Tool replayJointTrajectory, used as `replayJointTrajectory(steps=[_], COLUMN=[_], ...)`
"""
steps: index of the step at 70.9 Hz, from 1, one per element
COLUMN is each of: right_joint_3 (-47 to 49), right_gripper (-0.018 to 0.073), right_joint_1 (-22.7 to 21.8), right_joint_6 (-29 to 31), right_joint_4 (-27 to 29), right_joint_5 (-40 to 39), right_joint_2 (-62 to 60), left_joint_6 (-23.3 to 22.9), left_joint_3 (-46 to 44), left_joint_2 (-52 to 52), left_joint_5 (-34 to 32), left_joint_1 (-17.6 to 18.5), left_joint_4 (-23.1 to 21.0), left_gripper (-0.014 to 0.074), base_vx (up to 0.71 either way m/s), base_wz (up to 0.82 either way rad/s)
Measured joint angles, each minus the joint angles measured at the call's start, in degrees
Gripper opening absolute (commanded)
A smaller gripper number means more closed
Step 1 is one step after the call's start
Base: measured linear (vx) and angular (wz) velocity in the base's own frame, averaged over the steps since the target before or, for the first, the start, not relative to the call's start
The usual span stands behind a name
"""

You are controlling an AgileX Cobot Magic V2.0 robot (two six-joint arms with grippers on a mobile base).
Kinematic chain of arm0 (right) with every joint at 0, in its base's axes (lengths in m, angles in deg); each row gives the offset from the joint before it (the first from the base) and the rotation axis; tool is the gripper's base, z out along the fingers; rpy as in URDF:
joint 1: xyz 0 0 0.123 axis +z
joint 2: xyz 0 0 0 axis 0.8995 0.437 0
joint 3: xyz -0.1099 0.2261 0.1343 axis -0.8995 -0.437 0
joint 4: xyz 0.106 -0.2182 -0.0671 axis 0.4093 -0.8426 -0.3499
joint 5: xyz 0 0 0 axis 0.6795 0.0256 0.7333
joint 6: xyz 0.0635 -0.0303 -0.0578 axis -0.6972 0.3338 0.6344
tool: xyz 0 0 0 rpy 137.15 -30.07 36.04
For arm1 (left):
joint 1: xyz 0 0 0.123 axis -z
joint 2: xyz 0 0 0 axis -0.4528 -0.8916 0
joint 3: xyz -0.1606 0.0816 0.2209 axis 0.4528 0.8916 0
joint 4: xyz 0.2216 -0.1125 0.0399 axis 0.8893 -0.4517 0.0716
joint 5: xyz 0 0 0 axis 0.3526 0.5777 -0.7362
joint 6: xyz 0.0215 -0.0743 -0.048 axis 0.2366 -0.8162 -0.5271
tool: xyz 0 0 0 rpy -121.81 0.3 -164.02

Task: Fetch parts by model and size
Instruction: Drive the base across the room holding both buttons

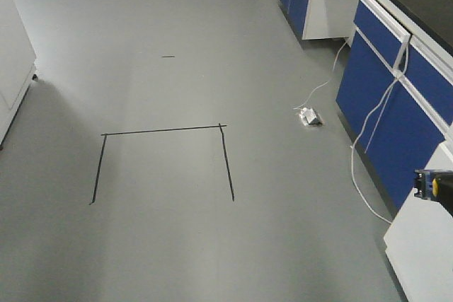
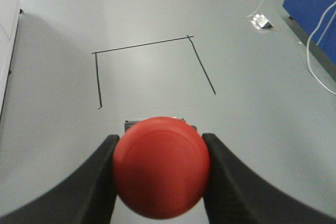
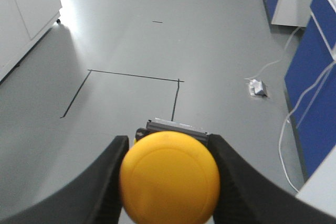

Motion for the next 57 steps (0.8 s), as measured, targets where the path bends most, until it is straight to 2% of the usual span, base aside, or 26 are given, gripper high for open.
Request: replayJointTrajectory(steps=[28,57], right_joint_3=[0.0,0.0], right_gripper=[-0.0008,-0.0008], right_joint_1=[0.0,0.0], right_joint_6=[0.0,0.0], right_joint_4=[0.0,0.0], right_joint_5=[0.0,0.0], right_joint_2=[0.0,0.0], left_joint_6=[0.0,0.0], left_joint_3=[0.0,0.0], left_joint_2=[0.0,0.0], left_joint_5=[0.0,0.0], left_joint_1=[0.0,0.0], left_joint_4=[0.0,0.0], left_gripper=[-0.0006,-0.0006], base_vx=[0.24,0.45], base_wz=[0.09,-0.03])
